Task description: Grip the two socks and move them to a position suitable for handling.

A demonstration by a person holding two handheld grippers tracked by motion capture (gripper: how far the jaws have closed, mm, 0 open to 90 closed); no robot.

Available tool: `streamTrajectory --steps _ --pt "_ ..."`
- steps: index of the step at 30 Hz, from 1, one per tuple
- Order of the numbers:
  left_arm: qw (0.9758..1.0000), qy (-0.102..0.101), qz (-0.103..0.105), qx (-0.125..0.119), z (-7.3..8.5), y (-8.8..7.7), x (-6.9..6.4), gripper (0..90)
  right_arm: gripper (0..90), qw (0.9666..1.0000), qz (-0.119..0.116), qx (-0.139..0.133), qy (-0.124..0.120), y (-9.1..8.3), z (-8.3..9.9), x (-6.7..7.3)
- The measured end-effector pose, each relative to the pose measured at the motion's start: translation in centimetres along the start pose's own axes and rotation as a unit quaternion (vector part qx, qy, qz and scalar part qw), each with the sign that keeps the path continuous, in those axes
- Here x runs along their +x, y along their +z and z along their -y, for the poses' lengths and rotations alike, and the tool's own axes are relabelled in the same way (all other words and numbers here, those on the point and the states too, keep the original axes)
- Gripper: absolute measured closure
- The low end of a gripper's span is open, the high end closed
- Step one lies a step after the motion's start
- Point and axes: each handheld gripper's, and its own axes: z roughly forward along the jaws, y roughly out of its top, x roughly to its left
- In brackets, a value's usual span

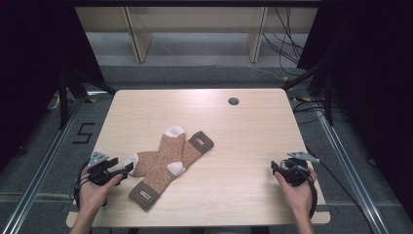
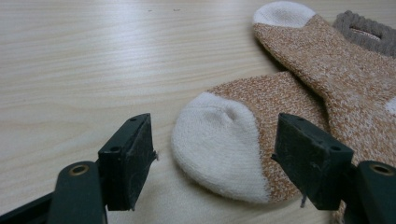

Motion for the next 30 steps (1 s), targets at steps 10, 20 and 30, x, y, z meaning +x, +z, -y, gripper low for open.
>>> streamTrajectory --steps 10,20,30 --pt "0.9980 0.028 0.055 0.012 -2.7 1.7 -3.0 23.1 43.7 0.9988 -0.014 0.005 -0.047 0.9 -0.2 1.2" --pt "0.9893 0.071 0.104 0.074 -4.7 5.9 -5.1 18.6 43.4 0.9991 -0.015 0.001 -0.040 0.5 -0.4 2.2" --pt "0.9812 0.116 0.107 0.111 -4.6 8.5 -6.2 23.7 43.4 0.9992 -0.022 0.003 -0.034 0.2 -0.6 2.5"
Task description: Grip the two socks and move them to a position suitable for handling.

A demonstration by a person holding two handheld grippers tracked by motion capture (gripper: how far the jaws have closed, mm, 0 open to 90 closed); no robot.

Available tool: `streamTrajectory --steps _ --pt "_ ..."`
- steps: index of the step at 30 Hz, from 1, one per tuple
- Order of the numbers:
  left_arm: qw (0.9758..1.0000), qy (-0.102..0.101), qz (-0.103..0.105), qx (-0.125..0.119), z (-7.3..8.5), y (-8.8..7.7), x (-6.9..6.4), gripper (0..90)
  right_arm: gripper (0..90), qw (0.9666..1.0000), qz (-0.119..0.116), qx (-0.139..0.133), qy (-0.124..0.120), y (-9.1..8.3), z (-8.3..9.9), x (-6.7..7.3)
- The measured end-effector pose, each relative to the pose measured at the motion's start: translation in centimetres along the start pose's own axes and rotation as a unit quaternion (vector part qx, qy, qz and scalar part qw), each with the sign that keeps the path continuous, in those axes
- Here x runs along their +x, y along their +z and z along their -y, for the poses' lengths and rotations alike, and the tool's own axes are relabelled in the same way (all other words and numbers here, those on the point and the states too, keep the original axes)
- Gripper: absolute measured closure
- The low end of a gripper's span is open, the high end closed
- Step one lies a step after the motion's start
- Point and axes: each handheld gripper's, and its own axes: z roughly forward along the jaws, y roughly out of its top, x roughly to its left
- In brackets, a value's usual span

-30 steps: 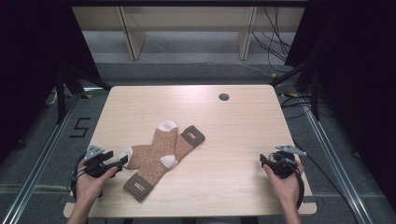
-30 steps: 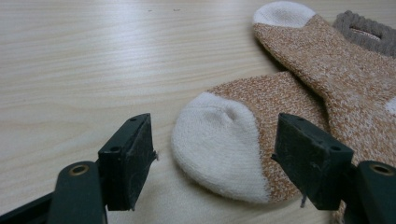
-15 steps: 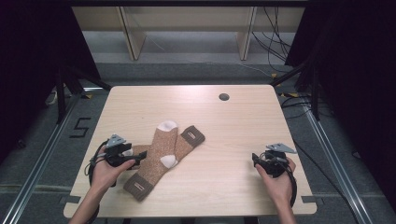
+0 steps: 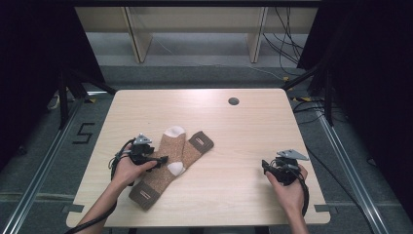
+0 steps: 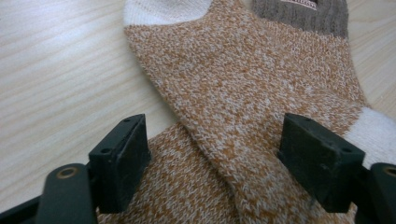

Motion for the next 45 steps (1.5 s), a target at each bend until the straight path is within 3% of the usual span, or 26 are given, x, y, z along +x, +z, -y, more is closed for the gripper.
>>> streamTrajectory --steps 3,5,10,12,17,20,23,24,25,26,35,42,43,45 --pt "1.0000 -0.002 0.000 0.000 0.1 0.1 -0.1 30.1 43.4 1.0000 -0.004 -0.002 -0.004 0.1 0.0 0.0" --pt "1.0000 -0.004 0.003 -0.001 0.2 0.1 -0.1 32.4 43.3 0.9998 -0.001 -0.003 -0.020 0.3 0.0 -0.3" --pt "0.9998 -0.019 0.008 -0.008 0.4 0.2 -0.1 41.2 43.1 0.9998 -0.009 0.004 -0.019 0.4 0.0 -0.3" --pt "0.9996 -0.026 0.013 0.000 0.2 0.1 0.0 45.6 43.0 0.9998 -0.012 -0.001 -0.013 0.7 0.1 -0.3" --pt "0.9988 -0.034 0.033 0.012 -0.1 0.2 -0.2 63.9 42.9 0.9996 -0.023 0.002 -0.014 0.6 0.2 -0.4" --pt "0.9989 -0.031 0.030 0.017 -0.2 0.2 -0.4 67.7 42.8 0.9999 -0.010 0.009 -0.001 0.4 0.2 -0.2" --pt "0.9985 -0.034 0.040 0.019 -0.3 0.1 -0.3 70.1 42.8 0.9999 -0.013 0.009 0.002 0.4 0.2 -0.1" --pt "0.9984 -0.035 0.040 0.019 -0.4 0.0 -0.3 70.6 42.8 0.9998 -0.006 0.006 -0.019 0.3 0.1 -0.4" --pt "0.9982 -0.035 0.043 0.022 -0.5 0.0 -0.2 71.0 42.8 0.9998 -0.006 0.007 -0.019 0.4 0.1 -0.5" --pt "0.9984 -0.031 0.040 0.025 -0.7 -0.1 -0.3 71.3 42.8 0.9998 -0.016 0.009 -0.012 0.4 0.1 -0.4" --pt "0.9981 0.012 0.061 0.009 -2.9 -1.5 -2.5 72.2 42.8 0.9998 -0.015 0.008 -0.005 0.4 0.1 -0.6" --pt "0.9954 0.030 0.091 -0.006 -4.8 -1.9 -4.5 72.2 42.8 0.9999 -0.013 0.000 -0.005 0.3 0.1 -0.6" --pt "0.9950 0.034 0.094 -0.006 -5.1 -2.0 -4.8 72.2 42.8 0.9997 -0.023 -0.002 0.002 0.4 0.1 -0.6" --pt "0.9942 0.042 0.098 -0.009 -5.7 -2.0 -5.4 72.2 42.8 0.9999 -0.013 0.001 -0.004 0.2 0.1 -0.7"
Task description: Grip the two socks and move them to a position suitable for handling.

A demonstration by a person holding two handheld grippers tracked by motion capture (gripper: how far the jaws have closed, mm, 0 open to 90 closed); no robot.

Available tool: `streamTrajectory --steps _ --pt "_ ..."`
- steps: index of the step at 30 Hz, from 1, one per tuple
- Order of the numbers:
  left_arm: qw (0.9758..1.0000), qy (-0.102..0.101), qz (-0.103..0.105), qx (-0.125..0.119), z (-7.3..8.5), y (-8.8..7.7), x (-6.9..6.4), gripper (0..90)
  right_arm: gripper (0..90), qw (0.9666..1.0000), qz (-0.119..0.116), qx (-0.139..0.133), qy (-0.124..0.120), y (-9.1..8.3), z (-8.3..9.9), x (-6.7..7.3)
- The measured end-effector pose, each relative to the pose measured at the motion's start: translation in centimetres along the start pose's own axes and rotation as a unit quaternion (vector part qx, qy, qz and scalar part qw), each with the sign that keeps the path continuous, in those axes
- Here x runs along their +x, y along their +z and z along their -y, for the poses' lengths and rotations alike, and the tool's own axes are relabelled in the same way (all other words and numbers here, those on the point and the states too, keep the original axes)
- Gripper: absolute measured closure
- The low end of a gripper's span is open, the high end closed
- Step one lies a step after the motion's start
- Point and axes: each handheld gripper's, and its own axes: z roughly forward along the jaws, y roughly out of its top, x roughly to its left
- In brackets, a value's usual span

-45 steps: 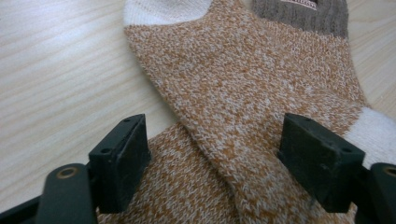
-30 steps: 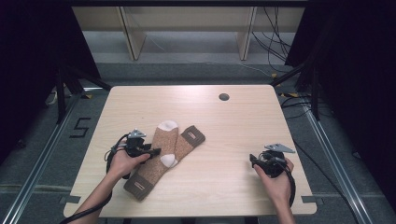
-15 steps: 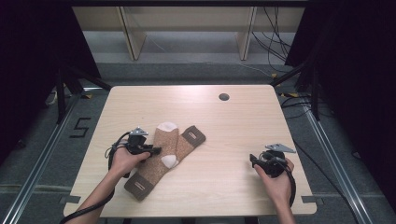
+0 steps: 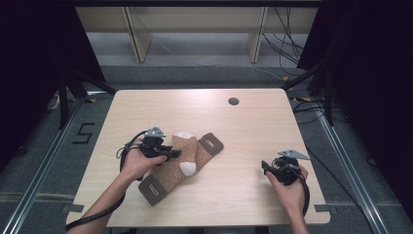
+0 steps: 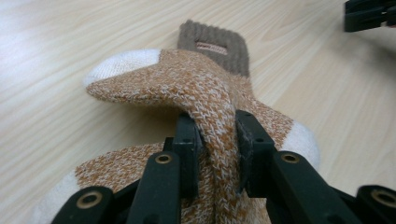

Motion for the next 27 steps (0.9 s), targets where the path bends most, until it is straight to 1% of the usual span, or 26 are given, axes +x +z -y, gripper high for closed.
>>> streamTrajectory --steps 1,2,3,4,5,7,8,10,11,12,13,14,15,17,19,20,21,22,23,24,25,26,27 --pt "1.0000 0.006 0.006 0.001 -0.4 0.0 -0.3 72.2 42.8 1.0000 0.002 0.002 -0.002 0.0 0.0 0.0" --pt "0.9999 0.011 0.009 -0.001 -0.7 0.1 -0.7 72.2 42.8 0.9998 -0.002 0.009 0.019 -0.1 0.0 0.3" --pt "0.9997 0.019 0.013 0.002 -1.1 0.2 -1.1 72.2 42.8 0.9998 0.001 0.008 0.017 -0.1 0.0 0.2" --pt "0.9996 0.022 0.017 0.001 -1.4 0.4 -1.4 72.1 42.8 0.9999 0.000 0.008 0.012 -0.1 0.0 0.1" --pt "0.9994 0.026 0.022 -0.001 -1.7 0.6 -1.8 72.1 42.8 1.0000 0.001 0.000 -0.004 -0.1 0.0 -0.1" --pt "0.9990 0.032 0.031 0.002 -2.2 1.0 -2.4 72.0 42.8 1.0000 0.002 0.001 -0.002 -0.1 0.0 -0.1" --pt "0.9988 0.037 0.033 0.003 -2.4 1.3 -2.7 72.0 42.8 1.0000 -0.002 0.002 0.003 -0.2 0.0 -0.1" --pt "0.9982 0.044 0.039 0.008 -2.7 1.9 -3.2 71.9 42.8 1.0000 0.003 -0.001 0.001 -0.3 0.0 -0.2" --pt "0.9982 0.044 0.039 0.008 -2.7 1.9 -3.2 71.9 42.8 1.0000 -0.001 0.001 0.003 -0.3 0.0 -0.2" --pt "0.9977 0.051 0.042 0.015 -2.9 2.6 -3.6 71.8 42.8 1.0000 -0.001 0.001 0.003 -0.3 0.0 -0.2" --pt "0.9977 0.051 0.042 0.015 -2.9 2.6 -3.6 71.7 42.9 1.0000 -0.001 0.001 0.003 -0.3 0.0 -0.2" --pt "0.9975 0.052 0.042 0.021 -2.9 3.3 -3.7 71.7 42.9 1.0000 -0.001 0.001 0.003 -0.3 0.0 -0.2" --pt "0.9974 0.051 0.040 0.031 -2.8 4.0 -3.5 71.3 42.9 1.0000 -0.001 0.001 0.003 -0.3 0.0 -0.2" --pt "0.9973 0.046 0.040 0.041 -2.5 4.9 -3.2 71.1 42.9 1.0000 -0.001 0.001 0.003 -0.2 0.0 -0.2" --pt "0.9972 0.034 0.043 0.050 -2.0 5.9 -2.6 70.5 42.9 1.0000 -0.002 0.001 0.004 -0.2 0.0 -0.2" --pt "0.9971 0.030 0.041 0.057 -1.7 6.5 -2.2 69.9 42.8 1.0000 -0.001 0.000 0.000 -0.2 0.0 -0.2" --pt "0.9971 0.024 0.041 0.060 -1.4 6.9 -2.0 69.2 42.9 1.0000 -0.005 0.002 0.002 -0.2 0.0 -0.2" --pt "0.9971 0.024 0.041 0.060 -1.4 6.9 -2.0 68.5 42.9 1.0000 -0.002 0.004 0.006 -0.2 0.0 0.0" --pt "0.9972 0.014 0.034 0.065 -0.8 7.6 -1.4 67.7 42.9 1.0000 0.001 0.000 -0.002 -0.1 0.0 -0.1" --pt "0.9964 0.021 0.033 0.074 -0.7 7.7 -1.1 66.4 42.8 0.9999 -0.002 0.005 0.016 -0.1 0.0 0.2" --pt "0.9972 0.006 0.032 0.067 -0.5 8.0 -1.1 65.2 42.9 1.0000 0.003 0.002 -0.002 -0.1 0.0 0.0" --pt "0.9960 0.025 0.026 0.082 -0.4 8.0 -0.7 63.3 42.9 0.9998 -0.006 0.001 0.017 0.0 0.0 0.3" --pt "0.9971 0.015 0.017 0.073 -0.3 8.2 -0.7 59.1 42.8 0.9998 -0.008 -0.001 0.017 0.1 0.1 0.4"
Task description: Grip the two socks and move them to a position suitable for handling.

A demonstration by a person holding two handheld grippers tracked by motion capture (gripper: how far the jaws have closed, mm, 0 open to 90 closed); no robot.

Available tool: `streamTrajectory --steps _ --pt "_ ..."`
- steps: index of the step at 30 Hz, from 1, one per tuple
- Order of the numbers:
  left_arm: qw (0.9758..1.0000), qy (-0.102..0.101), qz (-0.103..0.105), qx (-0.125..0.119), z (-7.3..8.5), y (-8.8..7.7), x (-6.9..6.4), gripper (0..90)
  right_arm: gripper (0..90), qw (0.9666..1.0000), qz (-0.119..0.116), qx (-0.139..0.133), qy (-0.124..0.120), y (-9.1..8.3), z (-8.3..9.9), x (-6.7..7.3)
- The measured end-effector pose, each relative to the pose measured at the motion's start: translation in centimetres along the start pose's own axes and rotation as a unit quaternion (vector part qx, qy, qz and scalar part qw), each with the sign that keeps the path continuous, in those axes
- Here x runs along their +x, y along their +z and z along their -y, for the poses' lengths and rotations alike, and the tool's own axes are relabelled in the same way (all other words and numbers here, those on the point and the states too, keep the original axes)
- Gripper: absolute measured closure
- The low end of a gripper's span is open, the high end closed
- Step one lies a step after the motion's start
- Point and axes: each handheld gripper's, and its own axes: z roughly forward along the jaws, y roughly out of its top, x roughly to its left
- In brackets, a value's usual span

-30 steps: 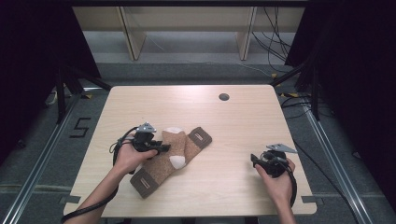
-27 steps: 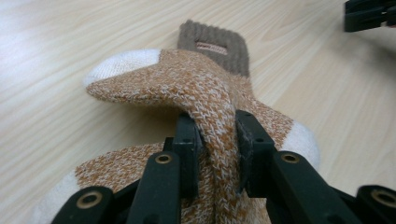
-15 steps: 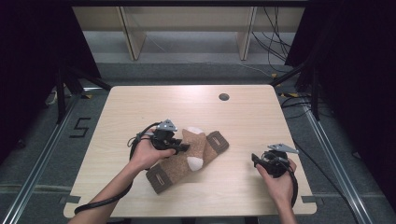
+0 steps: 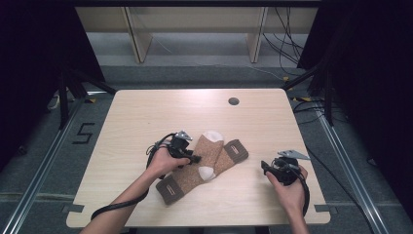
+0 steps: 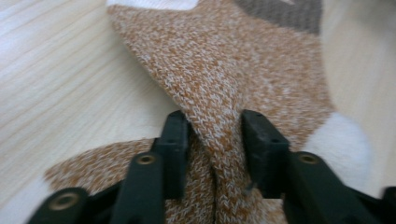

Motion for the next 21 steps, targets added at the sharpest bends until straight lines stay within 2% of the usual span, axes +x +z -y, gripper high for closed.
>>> streamTrajectory --steps 4,6,7,8,10,11,13,14,15,16,17,20,21 --pt "0.9992 0.013 -0.035 -0.012 -0.1 -0.5 0.0 38.6 42.9 1.0000 -0.001 -0.001 -0.001 0.0 0.0 0.1" --pt "0.9981 0.021 -0.053 -0.024 -0.2 -1.4 -0.1 34.8 42.9 0.9997 0.009 0.000 -0.024 -0.2 -0.2 -0.1" --pt "0.9975 0.023 -0.057 -0.034 -0.3 -1.9 -0.2 34.4 42.9 0.9998 0.003 -0.006 -0.017 -0.1 -0.1 0.0" --pt "0.9966 0.022 -0.063 -0.047 -0.3 -2.4 -0.2 34.5 42.9 0.9997 0.012 0.000 -0.023 -0.3 -0.2 -0.1" --pt "0.9952 0.028 -0.074 -0.057 -0.2 -3.5 -0.1 37.3 43.1 1.0000 0.002 -0.001 -0.005 -0.4 -0.3 0.3" --pt "0.9950 0.028 -0.077 -0.056 -0.1 -3.8 -0.1 41.8 43.4 0.9999 0.003 -0.003 -0.009 -0.5 -0.4 0.4" --pt "0.9959 0.032 -0.075 -0.040 0.4 -4.1 0.2 49.4 45.3 0.9995 -0.012 -0.017 -0.024 -0.4 -1.0 0.6" --pt "0.9963 0.033 -0.074 -0.029 0.8 -4.1 0.3 52.3 47.6 0.9999 -0.010 -0.006 -0.011 -0.5 -1.4 1.3" --pt "0.9963 0.035 -0.074 -0.023 1.0 -4.0 0.5 54.0 49.1 0.9991 -0.022 -0.014 -0.033 -0.1 -1.9 1.4" --pt "0.9963 0.035 -0.077 -0.015 1.4 -3.9 0.6 55.1 50.5 0.9993 -0.020 -0.006 -0.031 -0.2 -2.3 1.9" --pt "0.9962 0.034 -0.080 -0.009 1.7 -3.8 0.8 55.9 51.9 0.9988 -0.028 -0.008 -0.039 0.2 -2.8 2.5" --pt "0.9957 0.021 -0.090 0.003 2.7 -3.3 1.6 57.7 53.3 0.9967 -0.034 0.010 -0.073 1.1 -4.4 4.2" --pt "0.9956 0.016 -0.092 0.005 2.9 -3.2 1.8 58.3 53.5 0.9954 -0.042 0.014 -0.084 1.9 -5.0 5.0"
